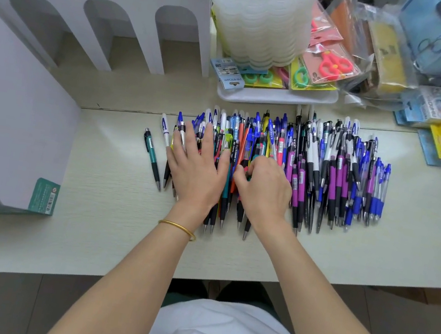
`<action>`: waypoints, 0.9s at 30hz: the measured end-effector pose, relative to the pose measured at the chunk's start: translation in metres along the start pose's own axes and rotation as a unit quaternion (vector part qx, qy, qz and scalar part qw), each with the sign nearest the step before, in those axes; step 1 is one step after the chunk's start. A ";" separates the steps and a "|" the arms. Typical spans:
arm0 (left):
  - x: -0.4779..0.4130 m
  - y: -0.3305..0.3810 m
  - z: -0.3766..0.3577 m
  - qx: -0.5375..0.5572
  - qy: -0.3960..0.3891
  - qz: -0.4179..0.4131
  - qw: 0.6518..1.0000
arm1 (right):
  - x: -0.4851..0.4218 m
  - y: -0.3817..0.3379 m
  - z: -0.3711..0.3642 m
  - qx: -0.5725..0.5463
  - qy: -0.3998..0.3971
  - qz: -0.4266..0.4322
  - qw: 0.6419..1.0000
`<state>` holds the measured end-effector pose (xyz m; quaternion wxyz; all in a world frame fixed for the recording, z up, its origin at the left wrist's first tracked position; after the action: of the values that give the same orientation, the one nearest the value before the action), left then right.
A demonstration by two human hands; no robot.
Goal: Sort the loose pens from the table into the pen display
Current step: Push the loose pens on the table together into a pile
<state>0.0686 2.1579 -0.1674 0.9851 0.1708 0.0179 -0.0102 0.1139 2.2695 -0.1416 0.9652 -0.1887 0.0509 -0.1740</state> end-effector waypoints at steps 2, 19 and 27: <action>-0.003 0.002 -0.001 -0.001 0.004 -0.001 1.000 | -0.003 0.002 0.002 -0.036 0.003 -0.017 0.999; -0.055 0.036 0.000 0.044 0.038 0.010 0.998 | -0.064 0.031 0.020 -0.116 0.007 -0.098 0.988; -0.030 0.037 0.001 0.109 0.083 -0.080 0.987 | -0.028 0.050 0.023 -0.174 0.059 -0.117 0.976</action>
<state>0.0394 2.1931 -0.1523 0.9516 0.2757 0.1116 -0.0772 0.1073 2.3305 -0.1385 0.8858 -0.3481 0.1151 -0.2846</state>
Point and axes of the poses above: each hand's wrist, its own x-axis away from the middle knuckle, its own z-axis out of the back of the hand, y = z × x, the point moved 2 cm from there along -x, towards the middle knuckle, and after that the axes turned 4 degrees about z, right-handed, at the moved point
